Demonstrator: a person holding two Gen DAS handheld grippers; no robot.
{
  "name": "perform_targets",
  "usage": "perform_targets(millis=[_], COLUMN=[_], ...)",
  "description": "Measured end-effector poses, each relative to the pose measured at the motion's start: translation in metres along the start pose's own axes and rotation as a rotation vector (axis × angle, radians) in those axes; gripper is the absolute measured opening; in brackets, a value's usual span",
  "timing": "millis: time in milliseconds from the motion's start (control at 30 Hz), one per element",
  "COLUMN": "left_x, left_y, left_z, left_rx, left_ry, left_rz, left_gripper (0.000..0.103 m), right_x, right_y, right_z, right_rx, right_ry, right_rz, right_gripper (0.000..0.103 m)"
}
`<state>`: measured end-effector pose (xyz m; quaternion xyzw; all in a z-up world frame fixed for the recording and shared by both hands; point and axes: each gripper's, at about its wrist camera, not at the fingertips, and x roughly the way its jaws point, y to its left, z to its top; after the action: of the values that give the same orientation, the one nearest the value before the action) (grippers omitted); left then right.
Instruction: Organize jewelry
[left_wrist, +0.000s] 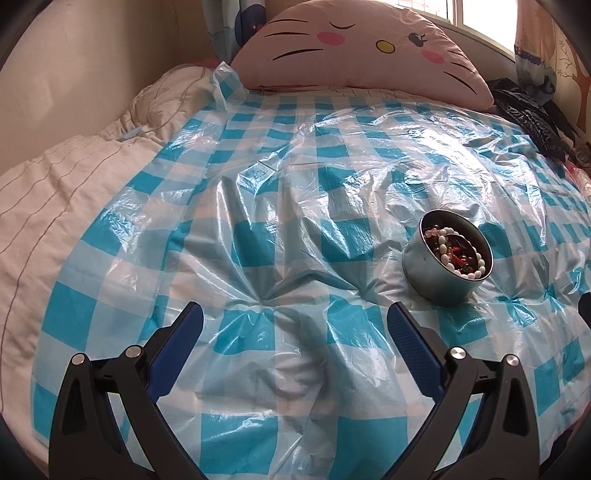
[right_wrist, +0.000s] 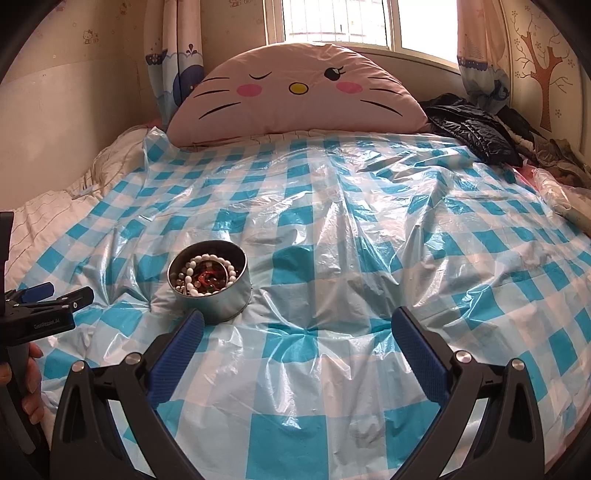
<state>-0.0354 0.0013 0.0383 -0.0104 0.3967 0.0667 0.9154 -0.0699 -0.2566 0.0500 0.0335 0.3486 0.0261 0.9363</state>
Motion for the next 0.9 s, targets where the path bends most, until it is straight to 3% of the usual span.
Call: perform_targets(millis=[200,367,500,600,700,900], left_x=[-0.059,-0.083,-0.077,-0.071,-0.070,-0.061], left_y=[-0.010,-0.026,-0.032,-0.033,-0.037,-0.034], left_z=[-0.001,-0.007,-0.020,-0.020,-0.017,-0.002], left_rx=[0.020,0.050,0.047,0.017,0.033,0.006], left_ry=[-0.079,-0.094,-0.057,-0.021,-0.018,0.020], left_rz=[0.036,0.022,0.001,-0.024,-0.010,0.023], left_gripper=[0.096,0.096,0.096,0.096,0.096,0.096], right_x=[-0.038,-0.054,-0.062,-0.060,-0.057,-0.059], right_y=[0.002,0.011,0.031,0.030,0.030,0.037], right_z=[-0.013,-0.021,-0.030,-0.035,-0.037,-0.041], right_rx=[0.008,0.008,-0.057,-0.018,0.029,-0.035], right_ry=[-0.128,-0.109,-0.066,-0.037,-0.033,-0.048], right_rz=[0.023,0.045,0.054,0.062,0.059,0.066], right_gripper=[0.098,0.098,0.098,0.098,0.098,0.098])
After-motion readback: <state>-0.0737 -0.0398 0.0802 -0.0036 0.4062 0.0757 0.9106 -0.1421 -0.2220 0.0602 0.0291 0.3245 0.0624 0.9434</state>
